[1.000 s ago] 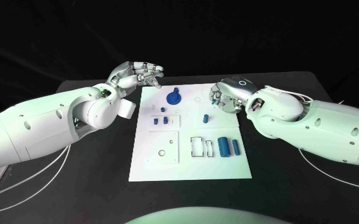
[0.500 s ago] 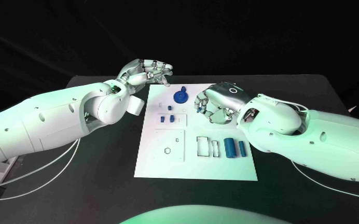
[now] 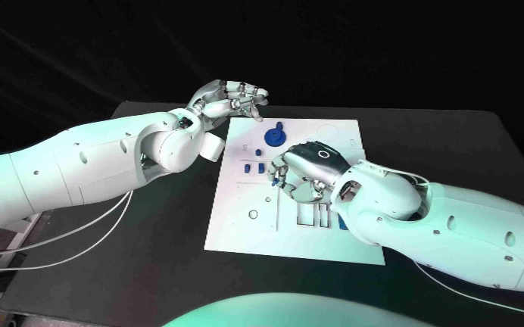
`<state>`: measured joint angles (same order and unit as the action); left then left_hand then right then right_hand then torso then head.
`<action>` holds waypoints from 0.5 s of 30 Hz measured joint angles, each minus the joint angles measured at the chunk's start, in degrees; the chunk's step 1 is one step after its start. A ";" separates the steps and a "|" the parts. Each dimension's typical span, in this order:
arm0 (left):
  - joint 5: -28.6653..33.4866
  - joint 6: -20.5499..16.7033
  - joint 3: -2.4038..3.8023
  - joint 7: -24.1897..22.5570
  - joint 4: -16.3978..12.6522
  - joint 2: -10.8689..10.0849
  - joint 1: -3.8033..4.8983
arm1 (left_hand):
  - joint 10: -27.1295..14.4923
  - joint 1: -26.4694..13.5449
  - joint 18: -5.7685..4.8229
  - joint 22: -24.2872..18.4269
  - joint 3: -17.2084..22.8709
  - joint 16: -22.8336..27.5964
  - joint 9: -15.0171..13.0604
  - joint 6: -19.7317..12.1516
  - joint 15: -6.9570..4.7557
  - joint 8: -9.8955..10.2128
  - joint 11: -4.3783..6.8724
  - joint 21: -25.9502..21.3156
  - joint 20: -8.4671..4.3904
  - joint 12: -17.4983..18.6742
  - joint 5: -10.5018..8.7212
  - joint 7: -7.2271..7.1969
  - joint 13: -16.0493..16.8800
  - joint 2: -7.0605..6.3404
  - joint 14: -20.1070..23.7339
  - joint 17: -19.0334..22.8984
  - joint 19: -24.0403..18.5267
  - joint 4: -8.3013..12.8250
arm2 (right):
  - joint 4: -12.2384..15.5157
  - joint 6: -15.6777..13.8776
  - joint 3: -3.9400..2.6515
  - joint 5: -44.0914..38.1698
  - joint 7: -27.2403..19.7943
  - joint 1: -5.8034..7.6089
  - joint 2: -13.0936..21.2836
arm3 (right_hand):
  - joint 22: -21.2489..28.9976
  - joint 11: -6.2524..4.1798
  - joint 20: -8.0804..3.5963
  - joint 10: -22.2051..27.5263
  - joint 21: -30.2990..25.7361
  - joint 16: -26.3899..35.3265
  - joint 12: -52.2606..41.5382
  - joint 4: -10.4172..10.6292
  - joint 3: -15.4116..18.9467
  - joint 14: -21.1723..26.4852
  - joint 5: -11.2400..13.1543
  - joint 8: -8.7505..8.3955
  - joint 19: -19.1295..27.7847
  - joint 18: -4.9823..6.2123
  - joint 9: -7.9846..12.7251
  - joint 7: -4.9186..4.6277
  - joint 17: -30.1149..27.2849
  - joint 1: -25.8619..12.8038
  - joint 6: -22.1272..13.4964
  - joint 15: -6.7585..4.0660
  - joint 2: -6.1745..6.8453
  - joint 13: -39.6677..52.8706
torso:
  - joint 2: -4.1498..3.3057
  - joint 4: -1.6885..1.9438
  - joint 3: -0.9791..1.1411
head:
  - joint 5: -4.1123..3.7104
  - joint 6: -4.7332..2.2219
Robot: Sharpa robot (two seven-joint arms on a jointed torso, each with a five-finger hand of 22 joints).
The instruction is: Assemble the parts on the task board
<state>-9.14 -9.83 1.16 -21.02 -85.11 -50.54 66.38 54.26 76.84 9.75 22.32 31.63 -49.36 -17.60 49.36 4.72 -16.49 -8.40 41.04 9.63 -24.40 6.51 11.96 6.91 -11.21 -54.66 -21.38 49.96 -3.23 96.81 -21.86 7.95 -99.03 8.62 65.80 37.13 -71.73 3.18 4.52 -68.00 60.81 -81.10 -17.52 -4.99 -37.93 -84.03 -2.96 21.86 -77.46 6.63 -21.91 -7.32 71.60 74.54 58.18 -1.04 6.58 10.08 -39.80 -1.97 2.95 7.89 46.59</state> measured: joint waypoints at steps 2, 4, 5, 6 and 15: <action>0.00 0.00 0.00 0.00 0.02 0.13 0.01 | 0.00 0.00 0.00 0.00 0.00 0.00 0.00 0.00 0.00 0.00 0.00 0.00 0.00 0.00 0.00 0.00 0.00 0.00 0.00 0.00 0.00 0.00 | -0.53 0.01 0.07 0.09 -0.13 -0.58 -0.71 | 0.08 0.00 0.00 0.00 -0.25 0.00 0.00 0.00 0.00 0.00 0.00 0.00 0.00 0.00 -0.01 0.00 0.00 0.00 -0.01 0.00 0.00 0.00 | -0.02 0.02 0.00 | 0.27 0.15; 0.00 0.01 0.00 0.01 0.02 0.26 0.01 | 0.00 0.00 0.00 0.00 0.00 0.00 0.00 0.00 0.00 0.00 0.00 0.00 0.00 0.00 0.00 0.00 0.00 0.00 0.00 0.00 0.00 0.00 | -1.14 0.02 0.17 0.19 -0.29 -1.16 -1.44 | 0.10 0.00 0.00 0.00 -0.25 0.00 0.00 0.00 0.00 0.00 0.01 0.00 0.00 0.00 -0.01 0.00 0.00 0.00 -0.01 0.00 0.00 0.00 | -0.03 0.04 0.00 | 0.45 0.29; 0.00 0.02 0.00 0.01 0.02 0.31 0.01 | 0.00 0.00 0.00 0.00 0.00 0.00 0.00 0.00 0.00 0.00 0.00 0.00 0.00 0.00 0.00 0.00 0.00 0.00 0.00 0.00 0.00 0.00 | -1.39 0.03 0.19 0.22 -0.36 -1.37 -1.70 | 0.14 0.01 0.00 -0.01 -0.25 0.00 0.00 -0.01 0.00 0.00 0.01 0.00 0.00 0.00 -0.01 0.01 0.00 -0.08 -0.01 0.00 0.08 0.00 | -0.04 0.04 0.00 | 0.58 0.40; 0.00 0.03 0.00 0.02 0.03 0.36 0.01 | 0.00 0.00 0.00 0.00 0.00 0.00 0.00 0.00 0.00 0.00 0.00 0.00 0.00 0.00 0.00 0.00 0.00 0.00 0.00 0.00 0.00 0.00 | -1.68 0.04 0.23 0.26 -0.44 -1.59 -1.98 | 0.14 0.09 0.00 -0.09 -0.25 0.00 0.01 -0.01 0.00 0.00 0.01 0.00 0.00 0.00 -0.01 0.00 0.00 -0.07 -0.02 0.00 0.08 0.00 | -0.04 0.05 0.00 | 0.66 0.50; 0.00 0.08 0.00 0.05 0.06 0.51 0.01 | 0.00 0.00 0.00 0.01 0.00 0.00 0.00 0.00 0.00 0.00 0.00 0.01 0.00 0.00 0.00 0.00 0.00 0.00 0.00 0.00 0.00 0.00 | -3.58 0.16 0.44 0.47 -0.84 -2.67 -3.35 | 0.18 0.10 0.00 -0.09 -0.25 0.00 0.02 -0.07 0.07 0.00 0.01 -0.06 0.00 0.00 -0.01 0.06 0.00 -0.15 -0.16 0.00 0.15 -0.02 | -0.05 0.04 0.00 | 1.35 1.31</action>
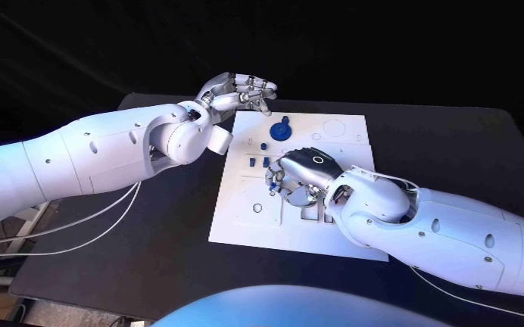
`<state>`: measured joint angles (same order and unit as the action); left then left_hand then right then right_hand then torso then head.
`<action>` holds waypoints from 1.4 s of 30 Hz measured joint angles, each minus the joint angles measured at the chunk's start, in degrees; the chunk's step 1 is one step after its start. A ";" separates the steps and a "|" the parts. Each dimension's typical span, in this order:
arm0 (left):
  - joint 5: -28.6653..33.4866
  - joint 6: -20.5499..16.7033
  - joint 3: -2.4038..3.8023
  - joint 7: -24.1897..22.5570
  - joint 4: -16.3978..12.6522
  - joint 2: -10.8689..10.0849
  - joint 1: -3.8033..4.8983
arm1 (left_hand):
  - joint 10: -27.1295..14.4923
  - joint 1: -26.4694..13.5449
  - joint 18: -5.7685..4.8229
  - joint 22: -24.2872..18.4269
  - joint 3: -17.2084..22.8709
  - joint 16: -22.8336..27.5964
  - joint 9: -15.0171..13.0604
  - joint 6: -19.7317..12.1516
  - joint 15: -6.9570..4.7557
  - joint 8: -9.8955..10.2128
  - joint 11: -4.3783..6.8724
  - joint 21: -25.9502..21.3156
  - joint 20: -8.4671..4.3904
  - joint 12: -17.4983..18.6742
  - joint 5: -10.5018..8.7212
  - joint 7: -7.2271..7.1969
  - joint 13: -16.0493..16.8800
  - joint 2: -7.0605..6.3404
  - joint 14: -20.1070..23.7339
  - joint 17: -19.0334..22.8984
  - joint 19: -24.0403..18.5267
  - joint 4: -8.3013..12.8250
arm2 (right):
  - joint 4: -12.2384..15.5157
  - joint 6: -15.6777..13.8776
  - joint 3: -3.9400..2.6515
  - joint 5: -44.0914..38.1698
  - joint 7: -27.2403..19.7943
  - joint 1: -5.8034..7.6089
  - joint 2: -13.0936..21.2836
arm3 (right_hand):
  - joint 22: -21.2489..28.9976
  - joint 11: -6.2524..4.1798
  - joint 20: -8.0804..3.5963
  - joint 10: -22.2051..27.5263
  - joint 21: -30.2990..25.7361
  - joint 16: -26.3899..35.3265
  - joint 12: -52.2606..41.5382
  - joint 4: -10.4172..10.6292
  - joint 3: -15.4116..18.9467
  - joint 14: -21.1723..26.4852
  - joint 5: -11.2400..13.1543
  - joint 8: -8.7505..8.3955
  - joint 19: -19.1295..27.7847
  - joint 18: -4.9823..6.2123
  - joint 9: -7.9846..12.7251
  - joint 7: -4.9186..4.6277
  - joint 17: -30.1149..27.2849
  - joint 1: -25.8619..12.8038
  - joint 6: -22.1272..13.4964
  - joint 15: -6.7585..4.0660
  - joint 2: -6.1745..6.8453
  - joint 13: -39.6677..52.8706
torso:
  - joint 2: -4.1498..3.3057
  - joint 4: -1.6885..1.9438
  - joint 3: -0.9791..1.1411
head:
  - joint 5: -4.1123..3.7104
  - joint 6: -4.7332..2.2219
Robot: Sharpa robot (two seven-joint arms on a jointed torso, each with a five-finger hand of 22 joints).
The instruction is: Assemble the parts on the task board
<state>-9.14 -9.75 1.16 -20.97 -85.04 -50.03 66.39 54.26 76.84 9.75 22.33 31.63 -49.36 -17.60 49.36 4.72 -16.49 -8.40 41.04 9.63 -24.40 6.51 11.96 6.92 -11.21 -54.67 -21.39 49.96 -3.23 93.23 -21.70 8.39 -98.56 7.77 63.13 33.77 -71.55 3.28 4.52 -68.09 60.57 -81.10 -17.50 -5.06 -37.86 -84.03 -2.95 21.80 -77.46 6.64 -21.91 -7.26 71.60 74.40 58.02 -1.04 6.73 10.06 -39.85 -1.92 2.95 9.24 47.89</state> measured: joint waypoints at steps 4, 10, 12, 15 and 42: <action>0.00 0.02 0.00 0.02 0.00 0.02 0.00 | 0.00 0.00 0.00 0.00 0.00 0.00 0.00 0.00 0.00 0.00 0.00 0.00 0.00 0.00 0.00 0.00 0.00 0.00 0.00 0.00 0.00 0.00 | -0.52 0.09 0.08 0.05 -0.09 -0.25 -0.24 | 0.00 0.01 0.00 0.00 0.00 0.00 0.00 0.00 0.00 0.00 0.00 -0.01 0.00 0.00 0.02 0.01 0.00 0.00 -0.02 0.00 0.00 0.00 | 0.00 -0.01 0.00 | 0.14 0.23; 0.00 0.05 0.00 0.04 -0.01 0.02 0.00 | 0.00 0.00 0.00 0.01 0.00 0.00 0.00 0.00 0.00 0.00 0.00 0.00 0.00 0.00 0.00 0.00 0.00 0.00 0.00 0.00 0.00 0.00 | -1.10 0.39 0.16 0.10 -0.17 -0.36 -0.32 | 0.00 0.01 0.00 0.00 -0.35 0.00 0.00 0.00 0.00 0.00 0.00 -0.15 0.00 0.00 0.01 0.06 -0.10 0.00 -0.14 0.00 0.00 0.00 | 0.01 -0.02 -0.01 | 0.23 0.46; 0.00 0.05 0.00 0.05 -0.01 0.01 0.00 | 0.00 0.00 0.00 0.01 0.00 0.00 0.00 0.00 0.00 0.00 0.00 0.00 0.00 0.00 0.00 0.00 0.00 0.00 0.00 0.00 0.00 0.00 | -1.25 0.50 0.18 0.11 -0.18 -0.38 -0.34 | 0.00 0.01 0.00 0.00 -0.35 0.00 0.00 -0.01 0.00 0.00 0.01 -0.17 0.00 0.00 0.00 0.06 -0.10 0.01 -0.15 0.00 0.01 -0.01 | 0.02 -0.04 -0.02 | 0.26 0.51; 0.00 0.07 0.00 0.06 -0.02 0.00 0.00 | 0.00 0.00 0.00 0.01 0.00 0.00 0.00 0.00 0.00 0.00 0.00 0.00 0.00 0.00 0.00 0.00 0.00 0.00 0.00 -0.01 0.00 0.00 | -1.53 0.68 0.25 0.11 -0.19 -0.42 -0.43 | 0.00 0.02 0.00 0.00 -0.35 0.00 0.00 -0.01 0.01 0.00 0.11 -0.23 0.00 0.00 -0.01 0.07 -0.10 0.01 -0.15 0.00 0.01 -0.02 | 0.02 -0.07 -0.02 | 0.29 0.60; 0.00 0.28 0.00 0.33 0.02 -0.05 0.01 | -0.20 0.00 0.00 -0.09 -0.16 0.00 0.00 0.00 0.00 0.00 -0.20 0.01 0.00 0.00 0.00 0.00 0.01 0.00 0.00 -0.01 0.00 0.16 | -1.93 1.74 0.43 0.15 -0.30 -0.65 -0.67 | 0.07 -0.10 0.00 0.13 -0.35 0.00 0.00 0.15 0.18 0.00 -0.05 -0.11 0.00 0.00 -0.07 0.05 -0.10 -0.54 -0.30 0.00 0.07 0.04 | 0.07 -0.10 0.02 | 0.50 1.00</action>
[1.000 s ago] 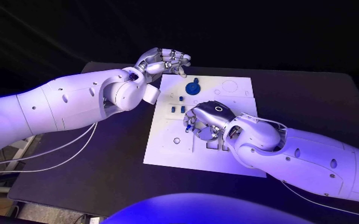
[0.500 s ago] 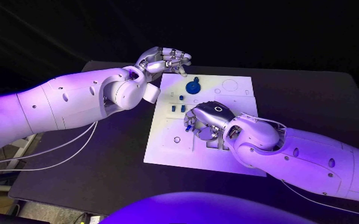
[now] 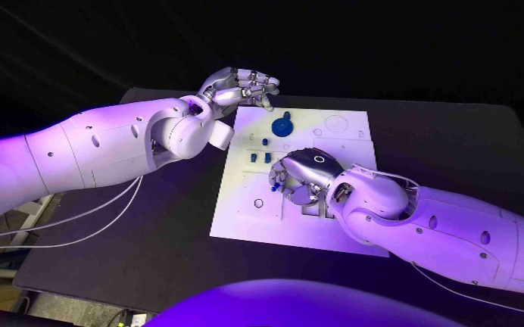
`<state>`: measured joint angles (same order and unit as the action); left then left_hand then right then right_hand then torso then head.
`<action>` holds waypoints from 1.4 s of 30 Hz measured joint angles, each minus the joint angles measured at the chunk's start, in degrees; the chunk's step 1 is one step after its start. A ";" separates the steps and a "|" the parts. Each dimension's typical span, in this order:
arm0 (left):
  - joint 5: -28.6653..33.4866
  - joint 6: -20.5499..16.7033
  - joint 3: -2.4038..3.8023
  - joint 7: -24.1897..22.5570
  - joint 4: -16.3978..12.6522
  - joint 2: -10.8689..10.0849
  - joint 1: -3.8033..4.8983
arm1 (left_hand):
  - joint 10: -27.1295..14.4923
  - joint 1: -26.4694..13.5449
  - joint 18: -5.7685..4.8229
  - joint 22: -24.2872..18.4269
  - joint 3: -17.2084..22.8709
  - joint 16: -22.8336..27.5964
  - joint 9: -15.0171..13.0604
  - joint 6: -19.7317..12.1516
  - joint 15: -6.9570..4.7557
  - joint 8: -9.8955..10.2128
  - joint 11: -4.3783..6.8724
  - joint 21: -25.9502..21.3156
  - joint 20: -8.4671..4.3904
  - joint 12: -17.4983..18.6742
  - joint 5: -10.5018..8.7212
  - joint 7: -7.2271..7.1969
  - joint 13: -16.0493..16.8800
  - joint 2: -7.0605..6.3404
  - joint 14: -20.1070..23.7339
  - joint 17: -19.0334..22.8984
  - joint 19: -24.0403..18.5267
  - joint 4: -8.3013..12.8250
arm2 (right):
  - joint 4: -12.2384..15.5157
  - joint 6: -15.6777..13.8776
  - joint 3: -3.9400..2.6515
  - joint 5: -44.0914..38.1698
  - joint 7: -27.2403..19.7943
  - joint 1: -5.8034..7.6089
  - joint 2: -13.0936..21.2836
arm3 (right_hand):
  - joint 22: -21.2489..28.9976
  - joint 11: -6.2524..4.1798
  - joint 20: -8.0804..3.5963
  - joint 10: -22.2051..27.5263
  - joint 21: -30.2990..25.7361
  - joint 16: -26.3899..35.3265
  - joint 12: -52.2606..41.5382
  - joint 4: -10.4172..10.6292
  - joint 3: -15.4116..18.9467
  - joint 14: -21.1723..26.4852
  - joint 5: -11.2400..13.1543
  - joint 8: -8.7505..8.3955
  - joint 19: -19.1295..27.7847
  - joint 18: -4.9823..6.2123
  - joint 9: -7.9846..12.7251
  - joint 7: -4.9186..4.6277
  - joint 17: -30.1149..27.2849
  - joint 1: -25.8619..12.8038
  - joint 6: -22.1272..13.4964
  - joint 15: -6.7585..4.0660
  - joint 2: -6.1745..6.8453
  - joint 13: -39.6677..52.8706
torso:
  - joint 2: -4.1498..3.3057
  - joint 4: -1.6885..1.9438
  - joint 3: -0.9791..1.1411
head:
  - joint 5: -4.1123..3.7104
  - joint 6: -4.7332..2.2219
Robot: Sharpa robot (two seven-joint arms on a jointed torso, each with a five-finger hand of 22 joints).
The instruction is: Assemble the parts on the task board
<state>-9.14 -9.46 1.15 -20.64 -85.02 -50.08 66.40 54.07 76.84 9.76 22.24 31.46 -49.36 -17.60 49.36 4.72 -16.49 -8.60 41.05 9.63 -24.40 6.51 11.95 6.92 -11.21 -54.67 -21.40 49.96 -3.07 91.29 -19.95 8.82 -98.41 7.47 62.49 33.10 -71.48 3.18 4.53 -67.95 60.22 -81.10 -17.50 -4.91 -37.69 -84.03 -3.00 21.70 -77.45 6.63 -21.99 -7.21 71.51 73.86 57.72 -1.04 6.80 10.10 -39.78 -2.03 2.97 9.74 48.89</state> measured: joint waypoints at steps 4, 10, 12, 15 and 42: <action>0.00 0.01 0.00 0.03 0.00 0.00 0.00 | 0.00 0.00 0.00 0.00 0.00 0.00 0.00 0.00 0.00 0.00 0.00 0.00 0.00 0.00 0.00 0.00 0.00 0.00 0.00 0.00 0.00 0.00 | -0.16 0.30 0.03 0.00 0.05 0.00 -0.30 | 0.00 0.00 0.00 0.00 0.00 0.00 0.20 0.00 0.00 0.00 0.00 -0.05 0.00 0.00 -0.01 0.00 0.00 0.00 0.00 0.00 0.00 0.05 | -0.02 0.01 0.00 | -0.08 0.00; 0.00 0.02 0.00 0.07 0.01 0.04 0.00 | -0.21 0.00 0.00 -0.09 0.00 0.00 0.00 0.00 0.01 0.00 0.21 -0.39 0.21 0.00 0.00 0.00 0.00 0.00 0.42 0.05 0.22 0.00 | -0.59 0.89 0.28 -0.06 0.19 0.01 -0.94 | 0.00 0.01 0.00 0.00 0.00 0.00 0.19 0.00 0.00 0.00 0.01 -0.18 0.00 0.00 -0.03 -0.01 0.00 0.01 -0.01 0.00 0.01 0.05 | -0.03 0.08 -0.02 | -0.15 0.02; -0.01 0.02 0.00 0.08 0.01 0.04 0.00 | -0.21 0.00 0.00 -0.09 0.00 0.00 0.00 0.00 0.01 0.00 0.21 -0.39 0.21 0.00 0.00 0.00 0.00 0.00 0.42 0.05 0.21 0.00 | -0.81 1.14 0.36 -0.09 0.24 0.01 -1.16 | 0.06 0.01 0.00 0.00 0.00 0.00 0.19 0.01 0.01 0.00 0.01 -0.17 0.00 0.00 -0.04 -0.02 0.00 0.01 -0.02 0.00 0.01 0.06 | -0.03 0.09 -0.02 | -0.15 0.05; -0.01 0.02 0.00 0.10 0.01 0.04 0.00 | -0.21 0.00 0.01 -0.09 0.00 0.00 0.00 0.00 0.01 0.00 0.21 -0.39 0.21 0.00 0.00 0.00 0.00 0.00 0.42 0.05 0.22 0.00 | -1.00 1.34 0.37 -0.13 0.30 0.04 -1.35 | 0.11 0.01 0.00 0.00 -0.26 0.00 0.19 0.16 0.16 0.00 0.01 0.04 0.00 0.00 -0.05 -0.09 0.00 0.01 -0.09 0.00 0.01 0.08 | -0.03 0.09 -0.03 | -0.16 0.09; -0.01 0.10 -0.01 0.46 -0.07 -0.45 0.01 | -0.42 0.00 0.00 -0.14 0.00 0.00 0.00 0.00 0.01 0.00 0.00 -0.39 0.21 0.00 0.00 0.00 0.00 0.00 0.42 0.04 0.21 0.00 | 4.99 -1.70 -0.15 0.19 0.40 1.74 5.76 | 0.65 2.45 1.34 4.31 -1.82 -0.23 3.05 1.53 3.38 0.21 -2.66 -6.65 0.52 0.00 2.59 -2.22 1.06 -3.35 -9.43 1.25 2.67 -0.07 | 0.03 -0.11 -0.02 | -0.36 -0.24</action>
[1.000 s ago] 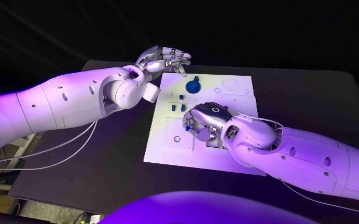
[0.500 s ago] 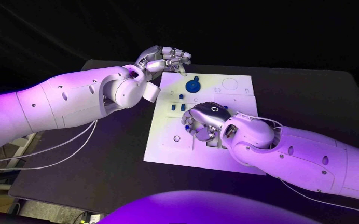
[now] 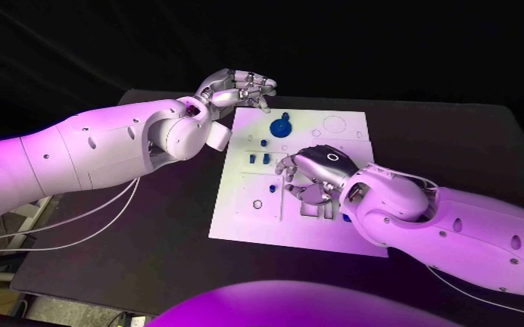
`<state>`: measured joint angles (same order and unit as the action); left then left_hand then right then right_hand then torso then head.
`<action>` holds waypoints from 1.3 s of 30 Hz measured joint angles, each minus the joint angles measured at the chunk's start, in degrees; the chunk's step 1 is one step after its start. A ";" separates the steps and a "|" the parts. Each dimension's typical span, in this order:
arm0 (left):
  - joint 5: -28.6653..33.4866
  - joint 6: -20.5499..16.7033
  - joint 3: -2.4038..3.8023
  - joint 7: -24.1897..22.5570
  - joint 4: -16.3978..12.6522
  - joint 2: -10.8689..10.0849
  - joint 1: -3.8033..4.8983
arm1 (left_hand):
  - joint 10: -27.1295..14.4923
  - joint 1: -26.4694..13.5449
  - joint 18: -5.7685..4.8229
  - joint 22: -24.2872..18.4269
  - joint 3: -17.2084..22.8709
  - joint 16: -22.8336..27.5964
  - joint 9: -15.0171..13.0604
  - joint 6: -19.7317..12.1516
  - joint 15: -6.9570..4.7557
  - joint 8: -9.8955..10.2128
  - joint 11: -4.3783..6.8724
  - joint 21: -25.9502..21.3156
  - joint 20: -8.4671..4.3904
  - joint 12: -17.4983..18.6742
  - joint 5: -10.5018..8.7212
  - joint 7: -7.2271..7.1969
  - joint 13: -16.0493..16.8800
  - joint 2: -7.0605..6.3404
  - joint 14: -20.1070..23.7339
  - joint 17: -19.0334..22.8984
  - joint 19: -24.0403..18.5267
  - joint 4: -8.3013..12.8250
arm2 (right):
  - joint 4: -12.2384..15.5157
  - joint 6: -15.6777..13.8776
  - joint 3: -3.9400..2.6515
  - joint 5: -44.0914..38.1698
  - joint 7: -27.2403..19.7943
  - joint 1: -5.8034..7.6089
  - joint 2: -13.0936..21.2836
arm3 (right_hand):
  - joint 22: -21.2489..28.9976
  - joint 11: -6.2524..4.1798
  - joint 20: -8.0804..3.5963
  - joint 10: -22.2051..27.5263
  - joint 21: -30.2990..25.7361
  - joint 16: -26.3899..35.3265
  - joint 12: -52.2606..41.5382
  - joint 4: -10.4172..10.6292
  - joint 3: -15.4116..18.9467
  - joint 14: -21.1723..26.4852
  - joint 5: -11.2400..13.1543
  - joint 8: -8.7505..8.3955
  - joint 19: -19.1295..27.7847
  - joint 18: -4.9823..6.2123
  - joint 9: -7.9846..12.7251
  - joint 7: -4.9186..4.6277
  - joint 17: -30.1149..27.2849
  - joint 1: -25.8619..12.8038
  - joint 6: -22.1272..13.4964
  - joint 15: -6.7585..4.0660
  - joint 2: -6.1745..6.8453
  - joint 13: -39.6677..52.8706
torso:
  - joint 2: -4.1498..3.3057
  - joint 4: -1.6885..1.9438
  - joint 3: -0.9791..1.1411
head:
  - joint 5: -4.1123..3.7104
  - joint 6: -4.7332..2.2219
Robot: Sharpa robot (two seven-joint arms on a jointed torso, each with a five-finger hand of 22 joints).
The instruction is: Assemble the parts on the task board
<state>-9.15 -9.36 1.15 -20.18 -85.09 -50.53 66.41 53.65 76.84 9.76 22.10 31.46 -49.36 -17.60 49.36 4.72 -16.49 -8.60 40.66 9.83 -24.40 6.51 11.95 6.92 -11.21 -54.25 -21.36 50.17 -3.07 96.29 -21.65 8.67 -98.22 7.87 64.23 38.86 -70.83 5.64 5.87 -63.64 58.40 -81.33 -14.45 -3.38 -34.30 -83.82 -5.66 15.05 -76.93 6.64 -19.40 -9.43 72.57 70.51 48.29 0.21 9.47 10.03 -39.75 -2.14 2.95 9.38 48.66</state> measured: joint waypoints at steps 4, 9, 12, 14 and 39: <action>0.00 0.01 0.00 0.03 -0.03 -0.15 0.00 | 0.00 0.00 0.00 0.00 0.00 0.00 0.00 0.00 0.00 0.00 0.00 0.00 0.00 0.00 0.00 0.00 0.00 0.00 0.00 0.00 0.00 0.00 | 2.33 -1.08 -0.62 1.10 -0.10 1.48 3.21 | 0.08 -0.27 0.00 0.30 -0.61 0.00 0.00 0.24 0.24 -0.12 -0.23 0.00 0.00 0.00 -0.08 -0.07 -0.35 -0.29 0.91 0.12 0.29 0.08 | 0.00 -0.02 0.01 | -0.25 -0.22; 0.00 0.06 0.00 0.06 -0.07 -0.28 0.00 | 0.00 0.00 0.00 0.00 0.00 0.00 0.00 0.00 0.00 0.00 0.00 0.00 0.00 0.00 0.00 0.00 0.00 0.00 0.00 0.00 0.00 0.00 | 3.59 -1.09 -1.45 4.14 -0.27 4.35 7.02 | 1.04 0.63 0.65 5.16 -2.37 0.00 2.28 1.19 1.19 -0.12 -0.23 -0.36 0.65 0.00 -0.03 -0.57 -1.28 -1.12 1.52 0.94 1.12 -1.37 | 0.01 -0.05 0.00 | -0.72 -0.63; 0.00 0.10 0.00 0.07 -0.11 -0.31 0.00 | 0.00 0.00 0.00 0.00 0.00 0.00 0.00 0.00 0.00 0.00 0.00 0.00 0.00 0.00 0.00 0.00 0.00 0.00 0.00 0.00 0.00 0.00 | 3.14 0.24 -1.69 5.86 -0.31 5.92 8.92 | 2.41 0.79 1.34 8.25 -4.93 0.24 3.39 1.32 2.76 -0.12 -0.23 -1.33 1.57 0.01 0.23 -0.28 -1.64 -0.88 0.61 0.94 1.80 -2.47 | 0.05 -0.04 -0.03 | -1.07 -0.96; 0.00 0.12 0.00 0.07 -0.15 -0.35 0.00 | 0.00 0.00 0.00 -0.07 0.00 0.00 0.00 -0.21 0.00 0.00 0.00 0.00 0.00 0.00 0.00 0.21 0.00 0.00 0.00 0.00 0.00 0.00 | 2.34 1.67 -1.79 6.56 -0.32 6.59 9.97 | 3.06 0.93 1.41 9.53 -6.21 0.57 3.39 1.34 3.73 -0.31 -0.23 -1.66 2.26 0.00 0.26 -0.01 -2.11 -0.67 0.19 1.13 2.02 -3.00 | 0.07 -0.03 -0.04 | -1.26 -1.15; -0.01 0.37 0.00 0.08 -0.07 -0.25 -0.01 | -0.20 0.00 0.00 -0.06 -0.16 0.00 0.00 -0.21 0.00 0.00 0.21 -0.23 0.00 0.00 0.00 0.21 0.00 0.00 0.00 -0.01 0.00 0.16 | -3.46 10.36 -1.37 6.98 -0.07 6.74 7.19 | 1.90 0.65 1.18 6.44 -4.80 0.57 0.55 1.44 4.53 -0.11 0.01 -2.44 0.98 0.01 0.34 -0.36 -1.85 2.40 1.14 1.33 -0.05 -4.45 | -0.03 0.17 -0.07 | -1.51 -1.64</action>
<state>-9.15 -8.99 1.15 -20.10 -85.16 -50.79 66.40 53.45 76.84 9.76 22.05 31.30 -49.36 -17.60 49.15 4.72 -16.49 -8.38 40.43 9.83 -24.40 6.51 12.17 6.92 -11.21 -54.25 -21.37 50.17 -2.91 92.83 -11.29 7.30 -91.24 7.80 70.97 46.05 -68.93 6.28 7.05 -57.20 53.60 -80.76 -13.90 -1.94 -29.78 -83.93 -5.65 12.60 -75.95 6.64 -19.06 -9.79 70.72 72.91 49.42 1.54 9.42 5.58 -39.78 -1.97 2.88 7.87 47.02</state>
